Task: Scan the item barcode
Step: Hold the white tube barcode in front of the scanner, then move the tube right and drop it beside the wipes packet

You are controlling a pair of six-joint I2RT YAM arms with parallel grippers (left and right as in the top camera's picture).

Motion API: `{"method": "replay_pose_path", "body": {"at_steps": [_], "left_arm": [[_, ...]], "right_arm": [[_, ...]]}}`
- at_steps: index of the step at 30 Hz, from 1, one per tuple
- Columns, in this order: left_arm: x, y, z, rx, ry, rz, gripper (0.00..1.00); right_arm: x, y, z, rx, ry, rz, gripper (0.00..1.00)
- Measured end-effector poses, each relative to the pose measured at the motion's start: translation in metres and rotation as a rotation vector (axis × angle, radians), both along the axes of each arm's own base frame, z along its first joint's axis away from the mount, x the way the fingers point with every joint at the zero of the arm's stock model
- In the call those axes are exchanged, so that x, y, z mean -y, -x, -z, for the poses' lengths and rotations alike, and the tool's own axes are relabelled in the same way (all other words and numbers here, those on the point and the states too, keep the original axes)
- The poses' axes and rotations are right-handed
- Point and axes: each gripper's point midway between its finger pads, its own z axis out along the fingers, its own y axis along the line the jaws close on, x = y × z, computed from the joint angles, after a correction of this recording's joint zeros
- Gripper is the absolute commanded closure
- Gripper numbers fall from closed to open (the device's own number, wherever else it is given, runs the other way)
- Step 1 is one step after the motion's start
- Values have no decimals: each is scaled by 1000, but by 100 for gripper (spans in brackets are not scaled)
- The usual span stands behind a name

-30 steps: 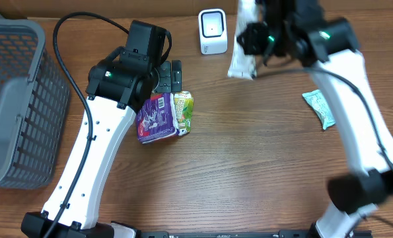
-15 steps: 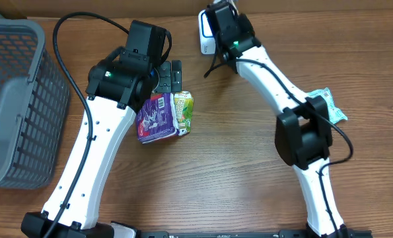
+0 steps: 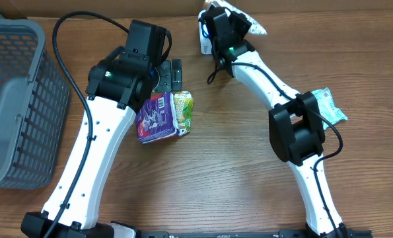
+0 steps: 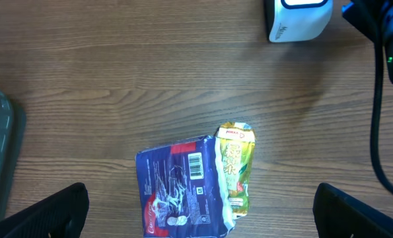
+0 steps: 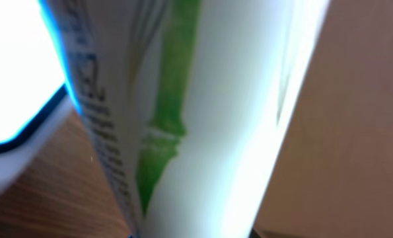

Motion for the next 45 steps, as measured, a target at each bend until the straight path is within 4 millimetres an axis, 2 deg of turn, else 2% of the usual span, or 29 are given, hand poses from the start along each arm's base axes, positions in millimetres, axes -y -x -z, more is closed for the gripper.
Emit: {"method": "replay_pose_path", "body": {"at_steps": [7,10,13,16,19,23,26,27,31,35,38,41,43,45], "left_arm": [[0,8,5,-43,-12,29,0],[-4,19,4,-86,-28,45,0],[-13,27,-9,-101,-34,40,0],[-26,28,-33,-68,-23,8,1],[-43,29,-52,-31,-14,-36,1],[-70,33,-64,-16,-8,-109,1],[-97,34,-66,-13,-5,-186,0],[-100,34,-66,-12,-5,-196,0],[-122,35,-66,-12,4,-272,0],[-129,35,-66,-6,13,-303,0],[-129,35,-66,-6,15,-305,0],[-129,35,-66,-6,15,-305,0],[-129,35,-66,-6,15,-305,1],[-129,35,-66,-6,15,-305,0]], "right_arm": [[-30,3,3,-35,64,-127,96],[-35,3,5,-33,77,-143,96],[-34,2,17,-47,98,-138,96],[-30,1,34,-70,113,-123,96],[-25,2,41,-80,104,-100,96],[-18,8,39,-87,60,-54,96],[-9,22,29,-130,24,-14,96],[-7,24,25,-133,15,-6,96],[23,58,-19,-143,-162,149,96],[84,116,-79,-124,-476,431,96],[133,154,-106,-140,-731,634,96],[173,176,-100,-181,-974,847,96],[191,178,-80,-213,-1113,975,96],[197,176,-52,-250,-1210,1070,96]]}}
